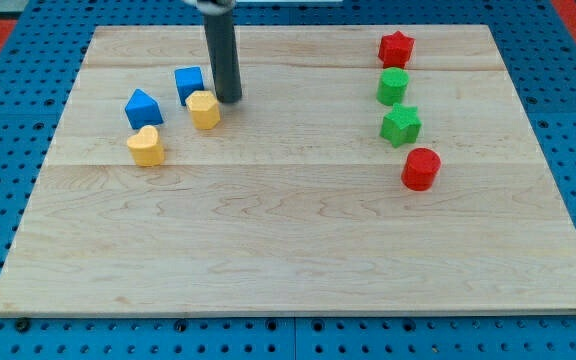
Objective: Move the green circle above the blue cube
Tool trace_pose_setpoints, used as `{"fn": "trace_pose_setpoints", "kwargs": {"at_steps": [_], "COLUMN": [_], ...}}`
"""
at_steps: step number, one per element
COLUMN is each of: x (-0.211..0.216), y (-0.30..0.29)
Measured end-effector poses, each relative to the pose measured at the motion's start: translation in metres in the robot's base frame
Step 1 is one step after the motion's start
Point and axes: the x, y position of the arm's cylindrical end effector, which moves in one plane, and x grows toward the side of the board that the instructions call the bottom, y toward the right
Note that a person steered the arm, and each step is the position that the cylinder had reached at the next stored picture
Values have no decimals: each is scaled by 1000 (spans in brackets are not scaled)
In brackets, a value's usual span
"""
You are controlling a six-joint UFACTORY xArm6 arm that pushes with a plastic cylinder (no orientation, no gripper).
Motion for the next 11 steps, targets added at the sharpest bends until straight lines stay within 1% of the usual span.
{"fn": "trace_pose_setpoints", "kwargs": {"at_steps": [1, 2, 3, 4, 5, 6, 7, 8, 9, 10, 11], "x": [-1, -17, -9, -25, -57, -105, -101, -138, -147, -146, -146], "y": [20, 81, 172, 227, 184, 129, 169, 164, 105, 38, 10]}}
